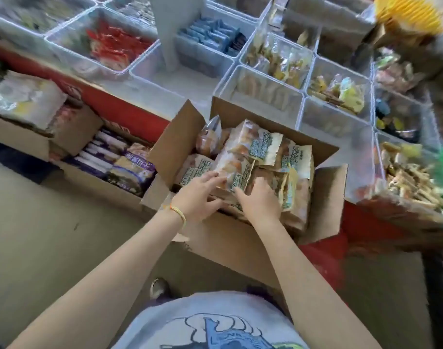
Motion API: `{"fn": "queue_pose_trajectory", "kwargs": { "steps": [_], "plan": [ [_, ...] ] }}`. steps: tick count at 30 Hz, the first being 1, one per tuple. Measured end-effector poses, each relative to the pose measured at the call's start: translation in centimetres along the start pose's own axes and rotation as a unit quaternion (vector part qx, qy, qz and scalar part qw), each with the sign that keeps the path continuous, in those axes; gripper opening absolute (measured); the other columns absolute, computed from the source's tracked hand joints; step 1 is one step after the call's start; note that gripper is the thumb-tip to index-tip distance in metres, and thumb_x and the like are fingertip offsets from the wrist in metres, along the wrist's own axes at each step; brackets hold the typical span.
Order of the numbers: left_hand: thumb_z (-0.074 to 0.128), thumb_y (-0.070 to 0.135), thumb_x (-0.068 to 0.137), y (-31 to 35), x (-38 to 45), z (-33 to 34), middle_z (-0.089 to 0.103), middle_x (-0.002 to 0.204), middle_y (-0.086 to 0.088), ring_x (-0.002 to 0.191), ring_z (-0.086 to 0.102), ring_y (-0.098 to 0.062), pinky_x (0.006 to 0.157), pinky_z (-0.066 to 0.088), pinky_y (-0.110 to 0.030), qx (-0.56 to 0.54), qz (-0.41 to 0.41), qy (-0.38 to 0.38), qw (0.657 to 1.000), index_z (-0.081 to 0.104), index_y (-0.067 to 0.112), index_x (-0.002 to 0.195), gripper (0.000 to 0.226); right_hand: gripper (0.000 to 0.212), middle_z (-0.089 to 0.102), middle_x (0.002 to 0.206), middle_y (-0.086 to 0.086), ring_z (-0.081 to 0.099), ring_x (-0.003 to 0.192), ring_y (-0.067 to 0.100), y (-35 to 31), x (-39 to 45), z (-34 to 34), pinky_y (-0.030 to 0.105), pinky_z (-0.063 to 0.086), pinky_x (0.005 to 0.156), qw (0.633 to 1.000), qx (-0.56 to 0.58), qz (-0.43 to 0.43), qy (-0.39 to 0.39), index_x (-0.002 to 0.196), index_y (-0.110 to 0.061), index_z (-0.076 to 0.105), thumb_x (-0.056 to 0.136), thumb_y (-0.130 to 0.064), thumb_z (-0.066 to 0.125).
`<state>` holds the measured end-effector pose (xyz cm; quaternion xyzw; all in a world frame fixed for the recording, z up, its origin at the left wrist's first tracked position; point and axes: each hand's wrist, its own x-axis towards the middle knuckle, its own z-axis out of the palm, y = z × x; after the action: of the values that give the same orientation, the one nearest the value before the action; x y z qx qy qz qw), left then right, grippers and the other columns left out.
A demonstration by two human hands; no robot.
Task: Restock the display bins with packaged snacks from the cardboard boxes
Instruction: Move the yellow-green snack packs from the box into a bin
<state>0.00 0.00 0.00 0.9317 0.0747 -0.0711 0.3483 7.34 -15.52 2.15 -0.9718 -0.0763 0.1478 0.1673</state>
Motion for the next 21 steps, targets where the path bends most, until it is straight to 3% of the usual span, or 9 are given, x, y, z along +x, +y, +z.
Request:
{"fn": "queue_pose_trajectory", "kwargs": {
  "steps": [2,5,9,12,14,17,21],
  "plan": [
    [0.058,0.033,0.095,-0.9,-0.1,-1.2,0.029,0.159,0.004,0.144,0.029,-0.018,0.116,0.029,-0.033,-0.006,0.02,-0.036,0.999,0.038,0.029,0.15,0.059,0.016,0.06,0.098,0.008,0.06,0.089,0.03,-0.8,0.0,-0.1,0.035,0.045,0.069,1.0,-0.01,0.001,0.002,0.098,-0.012,0.052,0.099,-0.028,0.049],
    [0.06,0.034,0.094,-1.9,0.3,-2.4,0.041,0.149,-0.001,0.138,0.037,-0.019,0.113,0.031,-0.032,-0.028,0.02,-0.03,0.999,0.042,0.023,0.146,0.056,0.025,0.048,0.078,0.003,0.044,0.069,0.021,-1.5,-0.1,-1.4,0.032,0.034,0.06,0.994,0.076,-0.068,0.043,0.073,-0.012,0.043,0.097,-0.015,0.048],
    [0.069,0.038,0.087,-1.2,2.4,-5.4,0.051,0.138,0.002,0.126,0.048,-0.009,0.106,0.043,-0.034,-0.164,0.009,0.056,0.985,0.044,0.024,0.144,0.064,0.015,0.049,0.076,0.0,0.046,0.066,0.008,-3.6,-0.8,-5.3,0.02,0.035,0.057,0.963,0.169,-0.187,0.094,0.084,-0.012,0.05,0.098,-0.016,0.054],
    [0.073,0.025,0.085,0.8,3.6,-8.4,0.057,0.123,0.011,0.104,0.056,0.013,0.085,0.048,-0.011,-0.293,-0.007,0.083,0.953,0.044,0.023,0.14,0.062,0.011,0.061,0.077,0.01,0.051,0.061,0.018,-4.7,0.1,-8.1,0.027,0.042,0.054,0.931,0.3,-0.193,0.077,0.092,-0.013,0.052,0.098,-0.015,0.06],
    [0.071,0.018,0.089,1.3,4.2,-10.1,0.064,0.12,0.012,0.107,0.06,0.005,0.09,0.05,-0.016,-0.337,-0.012,0.049,0.94,0.048,0.024,0.139,0.056,0.013,0.065,0.075,0.008,0.053,0.061,0.018,-5.1,1.0,-9.1,0.028,0.043,0.056,0.909,0.367,-0.182,0.08,0.092,-0.014,0.054,0.095,-0.016,0.066],
    [0.068,0.029,0.091,1.6,4.6,-12.1,0.072,0.115,0.003,0.108,0.067,-0.014,0.096,0.052,-0.036,-0.389,-0.028,-0.023,0.92,0.063,0.02,0.128,0.038,0.01,0.069,0.083,0.013,0.061,0.072,0.03,-5.8,2.6,-9.0,0.042,0.054,0.068,0.868,0.475,-0.136,0.058,0.091,-0.018,0.058,0.094,-0.018,0.068],
    [0.071,0.024,0.088,2.7,5.7,-12.1,0.073,0.11,-0.004,0.102,0.068,-0.018,0.087,0.054,-0.035,-0.462,-0.033,-0.059,0.884,0.068,0.016,0.115,0.029,0.014,0.065,0.084,0.015,0.059,0.077,0.031,-6.2,3.9,-8.1,0.058,0.053,0.078,0.799,0.594,-0.049,0.078,0.085,-0.031,0.061,0.082,-0.034,0.075]
  ]
}}
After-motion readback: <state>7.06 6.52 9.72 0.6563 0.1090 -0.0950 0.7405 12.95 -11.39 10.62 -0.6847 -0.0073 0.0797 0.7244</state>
